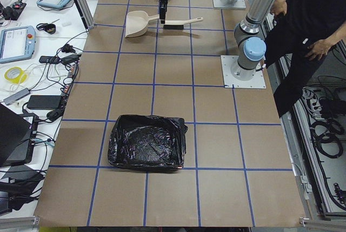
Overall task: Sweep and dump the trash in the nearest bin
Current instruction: 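Move the left gripper toward the white brush while the right gripper approaches the dustpan, then grasp the brush handle with the left gripper while the right grasps the dustpan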
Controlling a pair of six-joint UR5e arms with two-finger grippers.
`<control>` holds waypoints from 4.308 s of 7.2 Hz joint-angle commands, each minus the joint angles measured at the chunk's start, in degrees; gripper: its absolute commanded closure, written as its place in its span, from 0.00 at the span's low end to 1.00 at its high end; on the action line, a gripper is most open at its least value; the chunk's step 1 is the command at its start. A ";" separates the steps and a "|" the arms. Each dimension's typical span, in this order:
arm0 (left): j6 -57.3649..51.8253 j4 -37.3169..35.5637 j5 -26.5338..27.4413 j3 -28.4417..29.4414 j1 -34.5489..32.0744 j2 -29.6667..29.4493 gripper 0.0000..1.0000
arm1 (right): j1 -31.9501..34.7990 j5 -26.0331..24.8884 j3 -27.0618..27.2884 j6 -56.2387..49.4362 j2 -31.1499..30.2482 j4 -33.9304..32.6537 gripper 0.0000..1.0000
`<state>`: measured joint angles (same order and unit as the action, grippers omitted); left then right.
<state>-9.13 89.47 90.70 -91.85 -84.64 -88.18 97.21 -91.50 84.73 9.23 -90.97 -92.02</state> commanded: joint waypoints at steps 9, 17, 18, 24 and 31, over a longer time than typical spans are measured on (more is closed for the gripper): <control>0.78 1.05 -4.64 -7.64 -1.92 -0.23 0.07 | 0.00 -0.08 0.09 0.00 0.00 0.09 0.00; 10.88 4.92 -5.18 -14.49 -14.75 -1.03 0.02 | 0.00 -0.43 2.19 0.17 15.45 -11.40 0.00; 11.06 4.57 -7.53 -15.55 -16.16 -0.94 0.03 | 0.00 0.01 4.63 0.43 16.51 -15.52 0.00; 25.29 -14.64 -9.93 -25.82 -28.81 -2.00 0.08 | 0.70 0.19 13.97 0.18 18.98 -23.55 0.00; 33.65 -31.45 -9.49 -30.58 -35.68 -4.89 0.09 | 10.44 6.69 4.67 10.26 29.34 -29.18 0.00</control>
<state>23.97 60.71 81.14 -121.28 -119.59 -92.21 105.51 -85.25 91.09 17.28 -63.66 -121.18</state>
